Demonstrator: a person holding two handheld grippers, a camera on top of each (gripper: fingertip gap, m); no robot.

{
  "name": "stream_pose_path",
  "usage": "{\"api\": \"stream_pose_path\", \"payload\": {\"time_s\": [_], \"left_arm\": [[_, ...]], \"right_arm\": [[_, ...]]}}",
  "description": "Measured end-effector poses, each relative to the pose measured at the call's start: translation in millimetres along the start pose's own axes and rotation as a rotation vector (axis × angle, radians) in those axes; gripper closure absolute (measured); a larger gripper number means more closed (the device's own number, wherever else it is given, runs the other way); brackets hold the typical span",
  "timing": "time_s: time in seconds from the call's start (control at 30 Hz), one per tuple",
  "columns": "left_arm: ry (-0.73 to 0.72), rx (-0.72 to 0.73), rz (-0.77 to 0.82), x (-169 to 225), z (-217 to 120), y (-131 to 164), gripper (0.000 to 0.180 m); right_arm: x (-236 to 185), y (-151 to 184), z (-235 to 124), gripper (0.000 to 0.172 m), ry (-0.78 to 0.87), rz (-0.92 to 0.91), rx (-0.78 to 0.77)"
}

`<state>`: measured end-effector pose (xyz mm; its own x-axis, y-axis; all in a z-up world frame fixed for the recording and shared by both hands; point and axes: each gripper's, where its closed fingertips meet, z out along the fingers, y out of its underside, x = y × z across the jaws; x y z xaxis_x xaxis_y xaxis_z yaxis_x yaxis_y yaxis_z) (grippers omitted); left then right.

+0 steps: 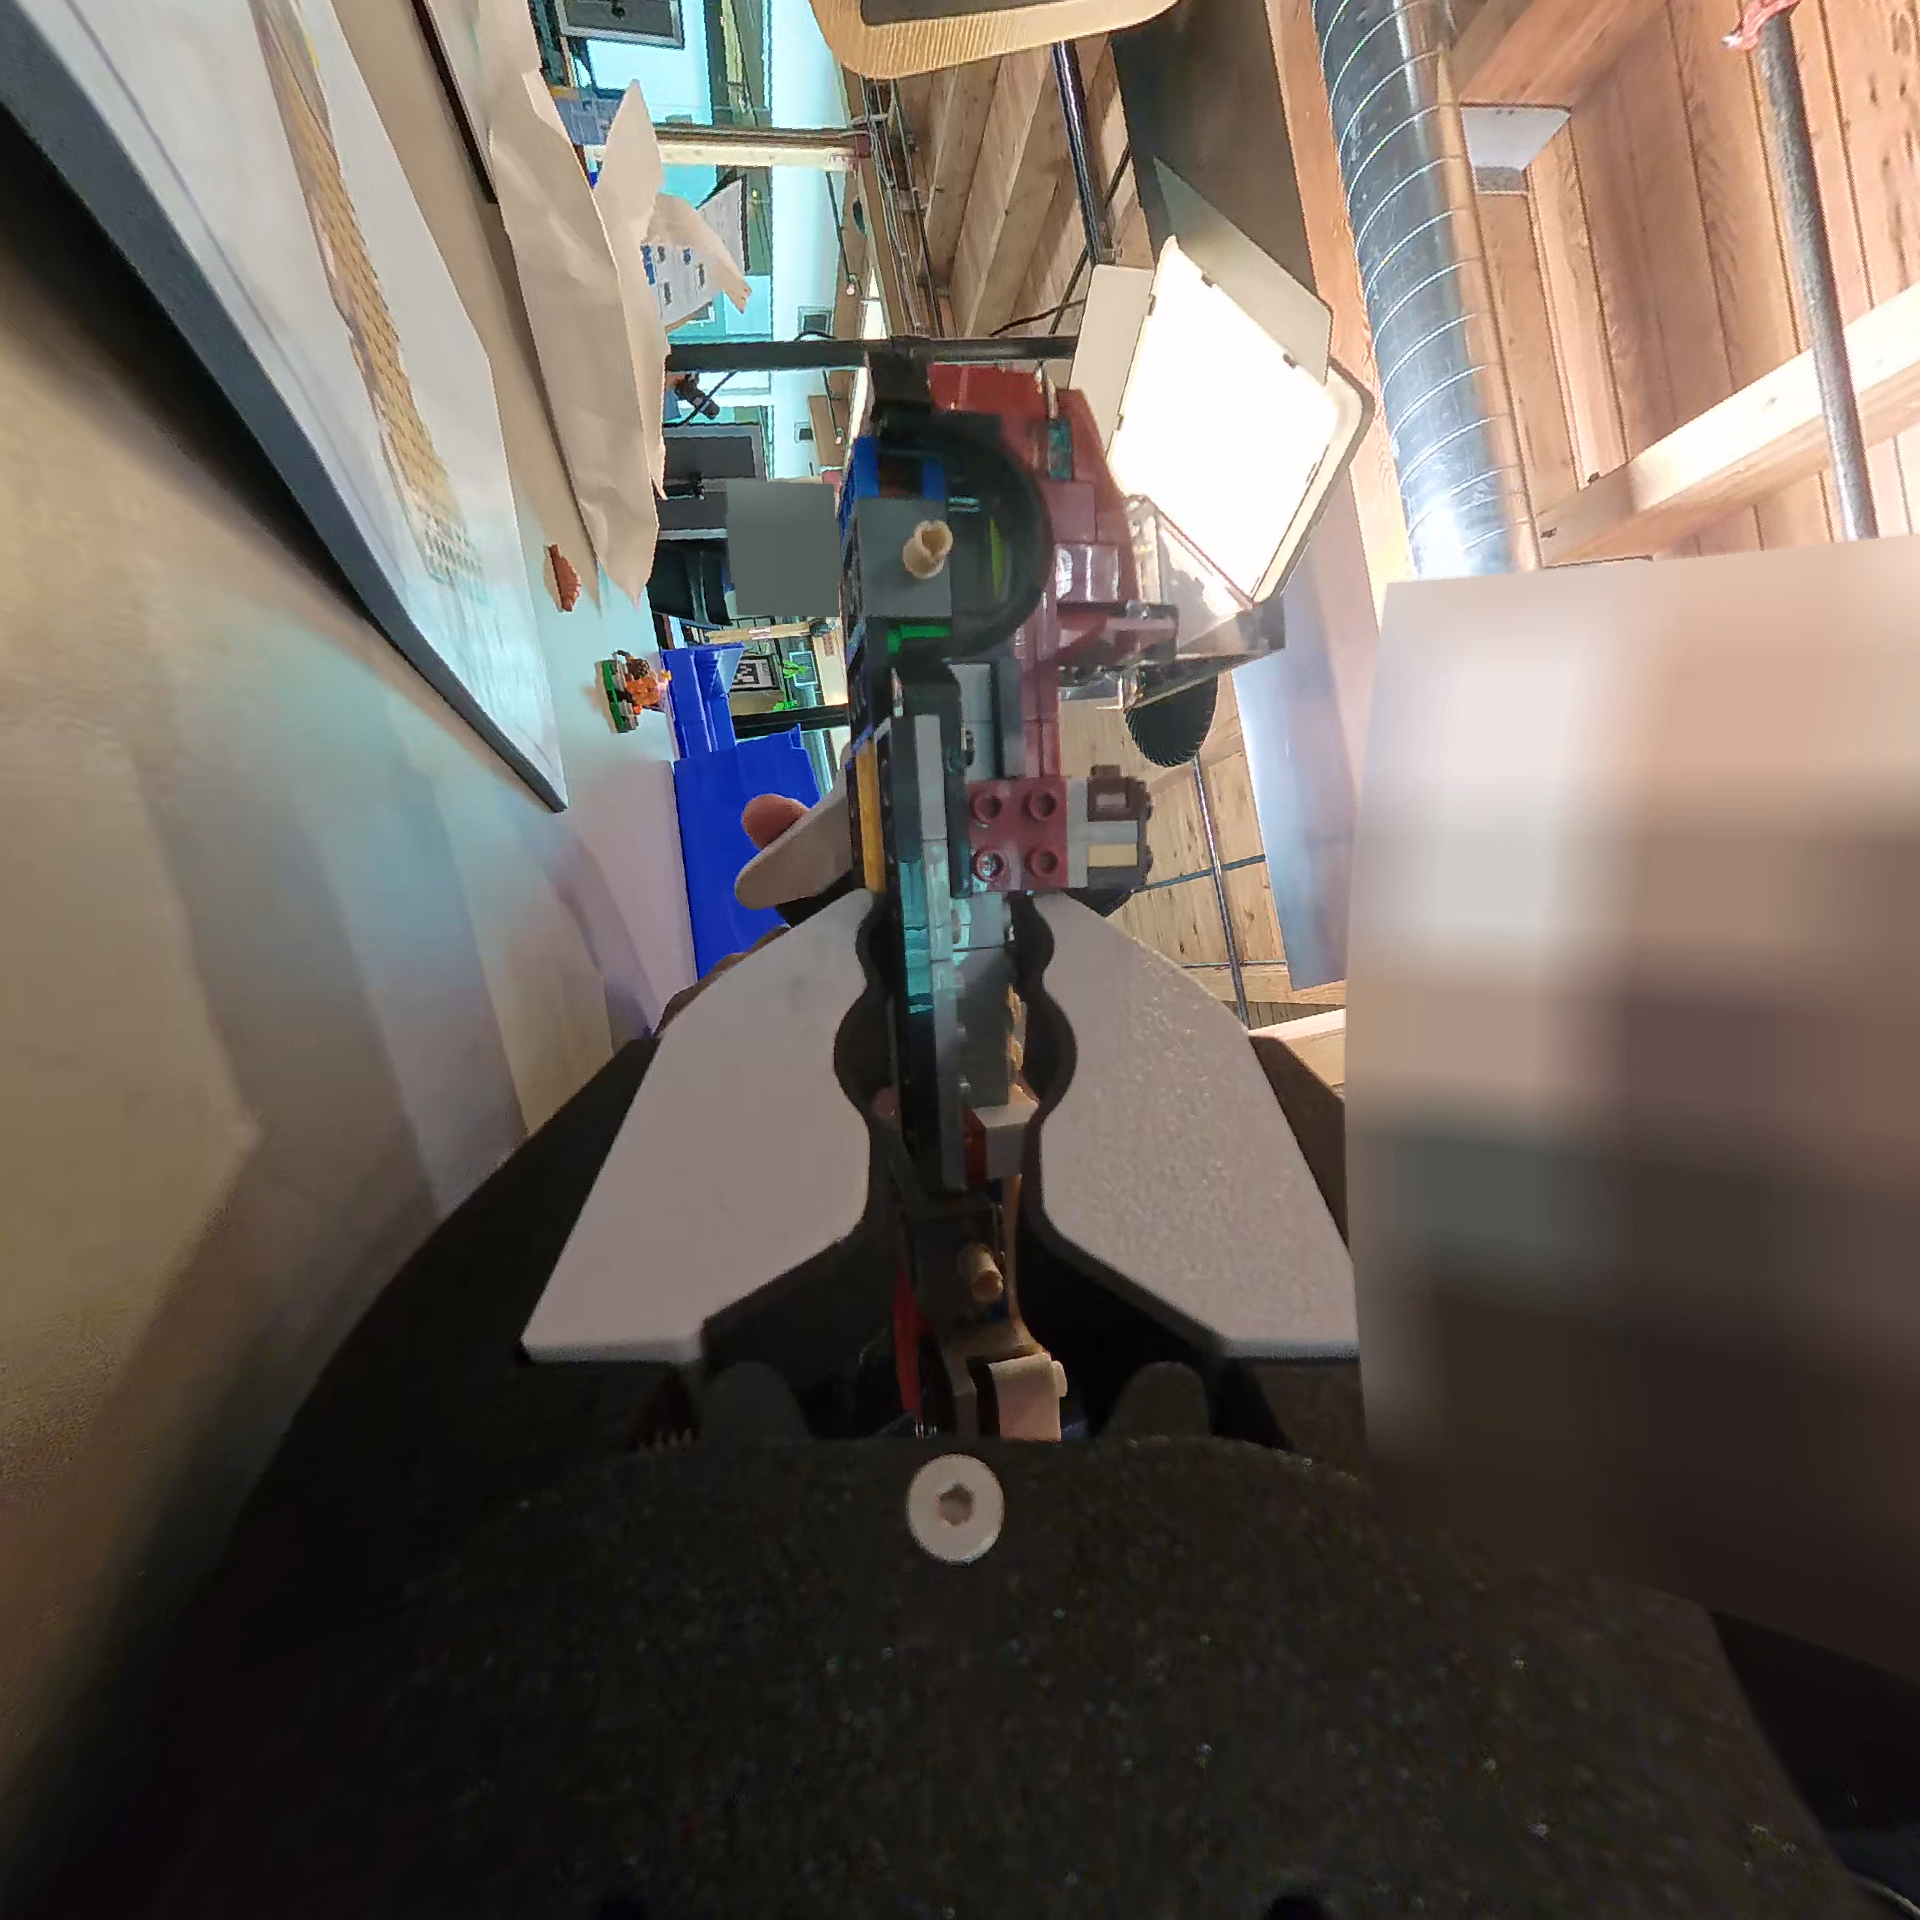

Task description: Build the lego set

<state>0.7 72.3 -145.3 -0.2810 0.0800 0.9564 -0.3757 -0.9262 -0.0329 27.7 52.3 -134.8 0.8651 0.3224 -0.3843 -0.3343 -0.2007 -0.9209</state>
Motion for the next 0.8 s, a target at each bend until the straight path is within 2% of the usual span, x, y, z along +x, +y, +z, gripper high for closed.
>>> {"api": "stream_pose_path", "payload": {"time_s": [0.3,0.47,0.8], "left_arm": [[0.004,0.006,-0.020,-1,0,-2,0.159],[-0.014,0.000,-0.033,-3,0,-2,0.159],[-0.018,-0.033,-0.050,-4,2,2,0.159]], "right_arm": [[-8,-9,3,0.091,-0.065,-0.037,0.063],[-14,-11,12,0.087,-0.143,-0.069,0.053],[-16,-10,17,0.084,-0.171,-0.098,0.030]]}}
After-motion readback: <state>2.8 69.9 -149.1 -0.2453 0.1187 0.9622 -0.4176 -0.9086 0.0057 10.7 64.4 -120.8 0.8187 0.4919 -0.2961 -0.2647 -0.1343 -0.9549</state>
